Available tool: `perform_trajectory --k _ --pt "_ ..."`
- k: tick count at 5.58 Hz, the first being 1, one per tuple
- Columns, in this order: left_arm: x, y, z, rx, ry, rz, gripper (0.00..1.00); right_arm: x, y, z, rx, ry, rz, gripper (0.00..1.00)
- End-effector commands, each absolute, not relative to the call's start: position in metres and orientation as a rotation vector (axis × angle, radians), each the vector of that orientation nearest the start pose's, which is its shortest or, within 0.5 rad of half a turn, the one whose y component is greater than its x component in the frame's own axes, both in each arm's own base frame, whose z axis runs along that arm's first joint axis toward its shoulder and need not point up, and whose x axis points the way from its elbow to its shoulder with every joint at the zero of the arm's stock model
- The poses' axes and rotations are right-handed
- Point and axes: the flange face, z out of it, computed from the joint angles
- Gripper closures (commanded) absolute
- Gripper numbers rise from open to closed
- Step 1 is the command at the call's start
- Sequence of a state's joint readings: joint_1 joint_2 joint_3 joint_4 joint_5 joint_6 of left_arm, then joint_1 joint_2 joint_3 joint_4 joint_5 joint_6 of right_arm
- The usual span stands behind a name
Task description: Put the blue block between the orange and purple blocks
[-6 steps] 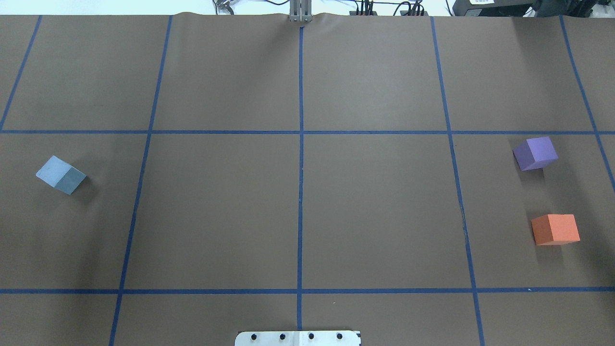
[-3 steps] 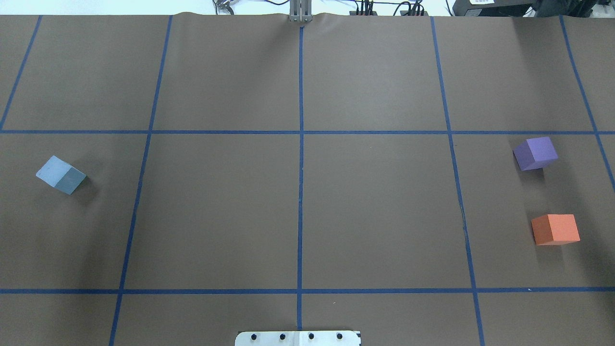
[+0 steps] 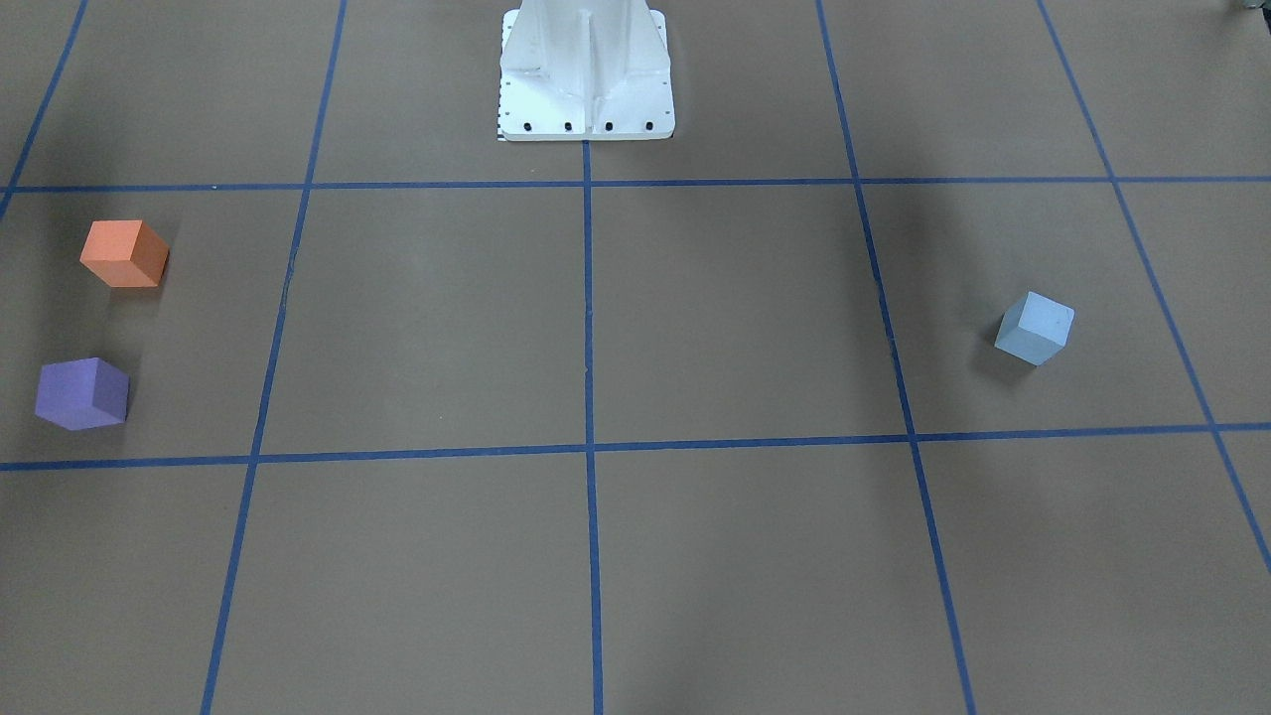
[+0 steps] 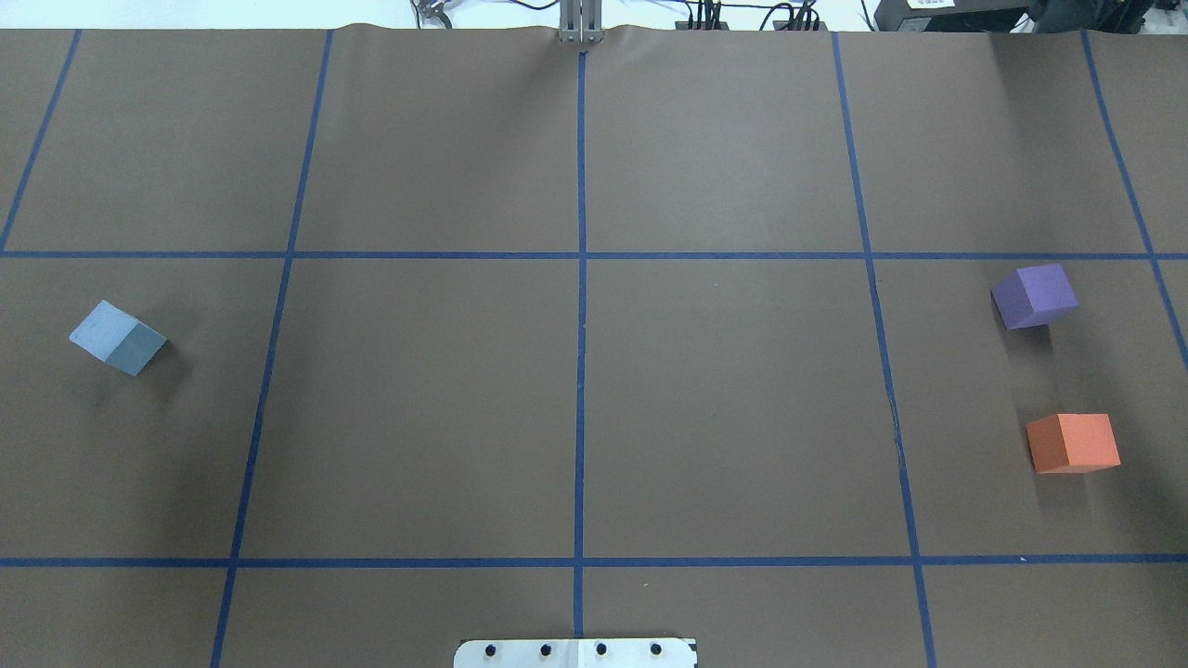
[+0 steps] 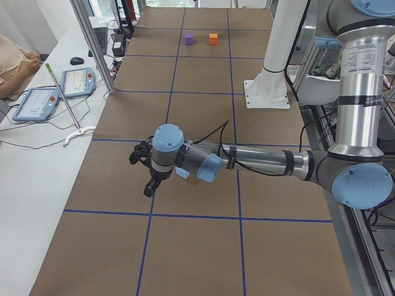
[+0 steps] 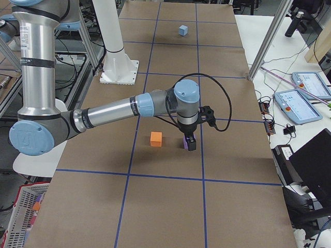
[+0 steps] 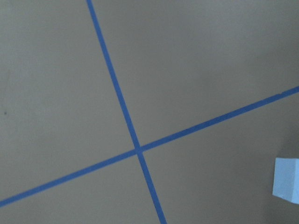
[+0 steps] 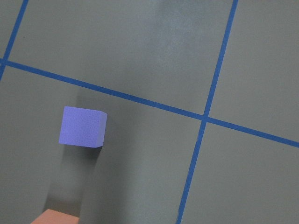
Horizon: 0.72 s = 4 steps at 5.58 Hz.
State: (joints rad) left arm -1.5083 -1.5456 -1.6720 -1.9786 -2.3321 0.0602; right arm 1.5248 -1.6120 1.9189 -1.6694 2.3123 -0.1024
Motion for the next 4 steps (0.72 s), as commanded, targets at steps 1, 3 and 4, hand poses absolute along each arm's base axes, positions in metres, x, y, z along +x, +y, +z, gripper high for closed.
perform_trajectory --k 1,3,4 --pt "-0.029 -0.505 0.564 0.572 0.773 0.352 0.0 0.044 -0.477 0.529 0.284 -0.73 -0.239 0.0" --pt "0.095 -0.505 0.558 0.425 0.853 0.412 0.0 0.043 -0.478 0.531 0.318 -0.741 -0.208 0.0" --pt "0.147 -0.496 0.558 0.368 0.843 0.367 0.0 0.043 -0.476 0.533 0.313 -0.741 -0.206 0.0"
